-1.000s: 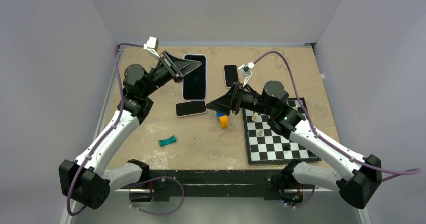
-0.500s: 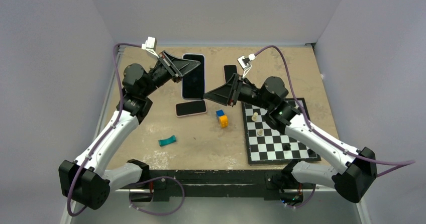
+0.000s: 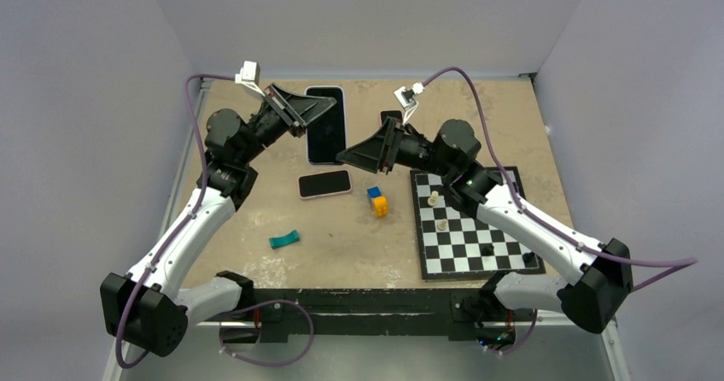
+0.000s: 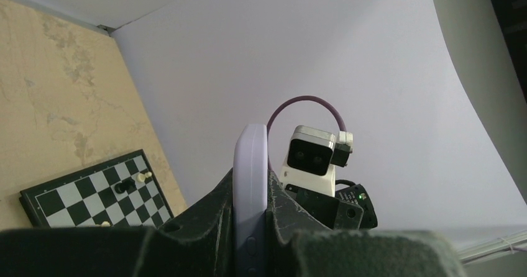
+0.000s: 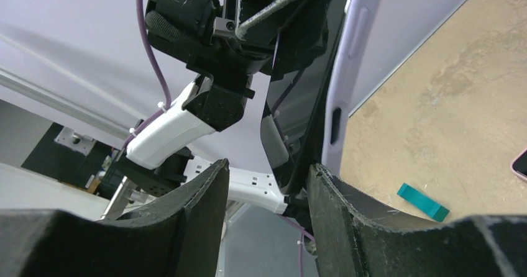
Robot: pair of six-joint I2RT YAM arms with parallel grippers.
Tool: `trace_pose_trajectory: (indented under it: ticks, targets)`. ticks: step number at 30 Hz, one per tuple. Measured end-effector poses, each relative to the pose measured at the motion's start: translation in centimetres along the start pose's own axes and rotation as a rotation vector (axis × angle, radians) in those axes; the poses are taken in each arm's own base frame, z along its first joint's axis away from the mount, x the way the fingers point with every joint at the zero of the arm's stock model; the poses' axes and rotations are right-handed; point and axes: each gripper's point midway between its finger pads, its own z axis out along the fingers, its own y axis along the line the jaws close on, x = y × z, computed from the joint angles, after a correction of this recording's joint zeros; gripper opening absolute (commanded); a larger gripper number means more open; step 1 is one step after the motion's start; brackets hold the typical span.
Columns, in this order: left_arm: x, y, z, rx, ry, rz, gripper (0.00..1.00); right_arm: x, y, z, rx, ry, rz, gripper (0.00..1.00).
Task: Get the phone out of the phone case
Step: Remove the phone case from the phone.
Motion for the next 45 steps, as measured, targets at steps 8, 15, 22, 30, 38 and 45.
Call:
trace_pose_trajectory:
  ticks: [8,15,22,30,38,45]
  targets:
    - [0.1,-0.6,0.1,0.04,-0.013,-0.049,0.0,-0.5,0.4,2.7,-0.039,0.073,-0.005,0.14]
    - [1.9,-1.8,-1.1,0.076,0.069,0.027,0.92,-0.5,0.2,2.8,-0.107,0.129,0.122,0.0]
    - [5.9,-2.4,-4.0,0.121,0.224,0.212,1.0,-1.2,-1.0,1.1,-0.151,0.094,0.254,0.0]
    - [8.1,-1.2,-8.0,0.132,0.263,0.454,0.91,-1.7,-0.5,-0.2,-0.208,0.076,0.355,0.0]
    - [8.7,0.2,-8.2,0.131,0.29,0.515,0.82,-2.4,2.5,-1.4,-0.286,0.066,0.343,0.0]
    - [8.4,0.5,-7.4,0.132,0.283,0.499,0.95,-2.4,3.4,-1.9,-0.292,0.065,0.329,0.0]
